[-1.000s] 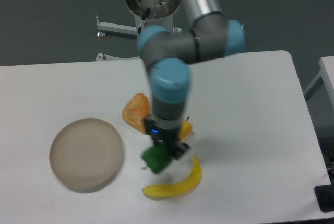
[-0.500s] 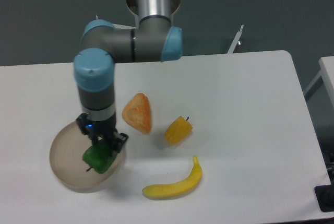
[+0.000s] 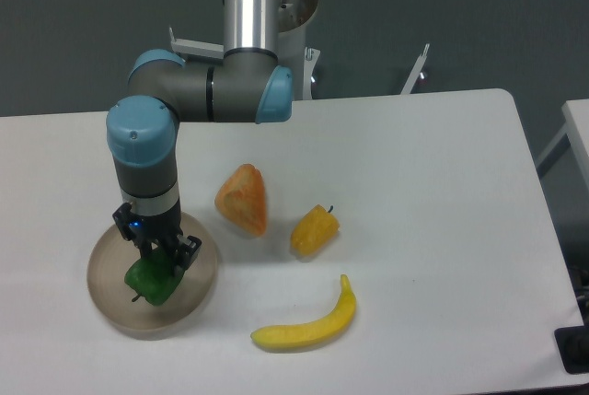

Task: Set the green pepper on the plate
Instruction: 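Lower the green pepper onto the beige plate and hold it there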

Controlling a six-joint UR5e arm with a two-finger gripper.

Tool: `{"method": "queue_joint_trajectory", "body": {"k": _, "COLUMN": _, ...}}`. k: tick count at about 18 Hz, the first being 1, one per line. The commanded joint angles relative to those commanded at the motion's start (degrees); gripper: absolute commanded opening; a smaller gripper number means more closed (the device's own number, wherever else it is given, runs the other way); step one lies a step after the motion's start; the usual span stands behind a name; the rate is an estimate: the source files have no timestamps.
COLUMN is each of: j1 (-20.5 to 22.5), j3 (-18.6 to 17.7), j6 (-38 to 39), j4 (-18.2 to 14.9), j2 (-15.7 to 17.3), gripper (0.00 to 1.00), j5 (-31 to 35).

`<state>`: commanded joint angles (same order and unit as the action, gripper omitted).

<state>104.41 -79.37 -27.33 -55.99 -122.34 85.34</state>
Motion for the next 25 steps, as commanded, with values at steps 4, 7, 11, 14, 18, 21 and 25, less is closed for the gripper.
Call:
{"method": "queue_joint_trajectory", "body": {"k": 4, "j1": -0.35, "j3": -0.09, "j6": 0.17, "j4": 0.0, "j2": -0.27, "gripper": 0.35, "j5": 0.0}}
{"method": "queue_joint_trajectory", "body": {"k": 7, "j1": -0.44, "j3": -0.7, "j6": 0.09, "j4": -0.09, "j2": -0.53, "gripper": 0.35, "j5": 0.0}}
{"method": "queue_joint_trajectory", "body": {"k": 11, "j1": -0.44, "j3": -0.88, "j6": 0.17, "j4": -0.09, "j2": -0.62, "gripper": 0.35, "j5": 0.0}}
{"method": "queue_joint_trajectory", "body": {"k": 14, "j1": -0.44, "j3": -0.97, "j6": 0.26, "j4": -0.17, "j2": -0.62, "gripper": 0.36, "j5": 0.09}}
{"method": "queue_joint_trajectory", "body": {"k": 18, "j1": -0.44, "j3": -1.49, "j6": 0.35, "j4": -0.18, "j2": -0.53, "gripper": 0.36, "j5": 0.44}}
{"method": "queue_joint_trajectory", "body": {"k": 21, "j1": -0.44, "j3": -1.67, "j6": 0.35, "j4": -0.18, "j2": -0.53, "gripper": 0.36, "j5": 0.44}}
{"method": "queue_joint_trajectory", "body": {"k": 25, "j1": -0.44, "j3": -1.84, "j6": 0.44, "j4": -0.35, "j2": -0.53, "gripper": 0.36, "j5": 0.53}}
